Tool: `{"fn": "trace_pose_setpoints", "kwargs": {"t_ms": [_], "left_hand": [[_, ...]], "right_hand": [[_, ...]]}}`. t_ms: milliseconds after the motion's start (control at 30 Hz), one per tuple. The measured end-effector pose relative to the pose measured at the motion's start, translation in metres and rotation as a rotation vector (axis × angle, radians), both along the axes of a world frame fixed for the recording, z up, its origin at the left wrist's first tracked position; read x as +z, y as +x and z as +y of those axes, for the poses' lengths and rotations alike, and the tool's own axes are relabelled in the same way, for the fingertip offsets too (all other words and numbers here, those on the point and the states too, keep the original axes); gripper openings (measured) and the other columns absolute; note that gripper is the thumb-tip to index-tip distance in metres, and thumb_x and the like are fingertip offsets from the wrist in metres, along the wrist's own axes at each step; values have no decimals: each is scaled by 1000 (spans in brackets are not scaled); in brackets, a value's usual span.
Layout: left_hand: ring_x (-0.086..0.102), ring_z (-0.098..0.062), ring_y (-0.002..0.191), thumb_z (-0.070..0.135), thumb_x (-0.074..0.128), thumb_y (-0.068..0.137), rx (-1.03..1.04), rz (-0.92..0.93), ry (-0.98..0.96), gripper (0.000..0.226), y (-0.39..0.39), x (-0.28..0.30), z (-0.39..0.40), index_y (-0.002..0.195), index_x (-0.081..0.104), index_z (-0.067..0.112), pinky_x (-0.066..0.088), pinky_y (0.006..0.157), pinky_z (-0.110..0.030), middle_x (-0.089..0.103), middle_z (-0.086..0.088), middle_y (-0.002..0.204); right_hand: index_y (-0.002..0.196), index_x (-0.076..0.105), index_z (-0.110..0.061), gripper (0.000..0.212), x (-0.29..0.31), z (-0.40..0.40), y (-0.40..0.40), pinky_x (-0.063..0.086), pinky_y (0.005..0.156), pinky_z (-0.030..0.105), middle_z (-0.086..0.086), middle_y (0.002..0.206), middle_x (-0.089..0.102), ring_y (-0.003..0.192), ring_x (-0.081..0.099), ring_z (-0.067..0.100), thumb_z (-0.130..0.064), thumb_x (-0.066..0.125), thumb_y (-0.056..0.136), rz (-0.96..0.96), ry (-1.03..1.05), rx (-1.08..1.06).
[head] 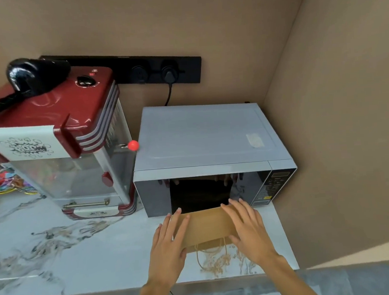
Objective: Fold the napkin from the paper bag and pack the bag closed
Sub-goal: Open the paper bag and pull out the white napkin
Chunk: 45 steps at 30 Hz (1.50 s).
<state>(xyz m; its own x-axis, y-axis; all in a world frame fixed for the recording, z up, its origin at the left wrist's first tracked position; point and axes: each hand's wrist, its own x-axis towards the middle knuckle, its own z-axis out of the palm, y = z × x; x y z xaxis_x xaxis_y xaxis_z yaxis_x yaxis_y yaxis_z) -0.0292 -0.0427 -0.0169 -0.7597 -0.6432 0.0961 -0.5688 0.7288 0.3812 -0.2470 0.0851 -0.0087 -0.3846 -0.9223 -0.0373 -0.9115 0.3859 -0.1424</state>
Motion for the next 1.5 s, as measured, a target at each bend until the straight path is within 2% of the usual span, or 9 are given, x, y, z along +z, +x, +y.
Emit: {"fn": "trace_pose_setpoints", "kwargs": {"t_ms": [233, 433, 567, 667, 767, 933, 1133, 1400, 1500], "left_hand": [[20, -18, 151, 43, 73, 84, 36, 68, 153, 95, -2, 0, -2, 158, 15, 29, 32, 119, -41, 8, 15, 164], [34, -10, 143, 48, 83, 72, 180, 232, 493, 112, -6, 14, 0, 157, 11, 31, 41, 114, -38, 25, 13, 161], [30, -2, 136, 44, 83, 74, 331, 378, 665, 104, -12, 20, 6, 154, 16, 36, 31, 109, -23, 26, 18, 152], [33, -11, 141, 42, 70, 87, 415, 441, 773, 83, -14, 24, 9, 153, 19, 35, 31, 110, -26, 30, 8, 154], [45, -18, 132, 65, 50, 87, 406, 290, 642, 79, -15, 31, 10, 153, 18, 36, 42, 108, -36, 41, 4, 147], [46, -24, 134, 92, 20, 73, 424, 125, 461, 98, -18, 47, 6, 151, 27, 33, 43, 110, -47, 47, 4, 148], [63, -24, 107, 62, 46, 91, 470, -23, 420, 59, -25, 56, 5, 137, 45, 25, 55, 90, -42, 60, 1, 117], [63, -28, 107, 51, 31, 102, 467, -126, 276, 52, -37, 66, 11, 136, 42, 12, 53, 88, -39, 65, -3, 119], [64, -27, 106, 49, 26, 103, 451, -171, 246, 47, -38, 68, 15, 114, 56, 15, 53, 90, -40, 67, -3, 120]], "right_hand": [[155, 13, -42, 83, 10, -2, -22, 18, 121, 42, -16, 163, 8, 151, -2, 12, -35, 66, 91, -250, 27, 80], [146, 43, -32, 46, 36, -12, -47, 22, 120, 33, -18, 155, 31, 144, 21, 6, -37, 51, 101, -476, 96, 73], [117, 67, -23, 32, 49, -22, -49, 38, 102, 30, -15, 123, 61, 115, 51, 7, -37, 41, 105, -491, 36, 24], [72, 54, -20, 41, 59, -29, -51, 38, 64, 34, 0, 66, 59, 68, 57, 20, -44, 41, 103, -469, -14, -20], [62, 36, -22, 47, 66, -36, -54, 31, 61, 33, -4, 56, 42, 58, 44, 18, -46, 40, 103, -425, 59, -37], [64, 37, -20, 46, 77, -46, -55, 29, 58, 34, -2, 60, 43, 61, 44, 18, -40, 39, 105, -455, 85, -38], [69, 42, -18, 43, 85, -51, -54, 28, 55, 32, -1, 64, 48, 61, 45, 16, -39, 38, 105, -436, 104, -5], [63, 36, -21, 45, 90, -45, -57, 24, 53, 31, -1, 60, 42, 57, 41, 16, -37, 41, 105, -433, 113, 7], [61, 34, -21, 47, 91, -44, -57, 22, 52, 29, -3, 57, 39, 55, 38, 14, -35, 43, 105, -450, 112, -2]]}}
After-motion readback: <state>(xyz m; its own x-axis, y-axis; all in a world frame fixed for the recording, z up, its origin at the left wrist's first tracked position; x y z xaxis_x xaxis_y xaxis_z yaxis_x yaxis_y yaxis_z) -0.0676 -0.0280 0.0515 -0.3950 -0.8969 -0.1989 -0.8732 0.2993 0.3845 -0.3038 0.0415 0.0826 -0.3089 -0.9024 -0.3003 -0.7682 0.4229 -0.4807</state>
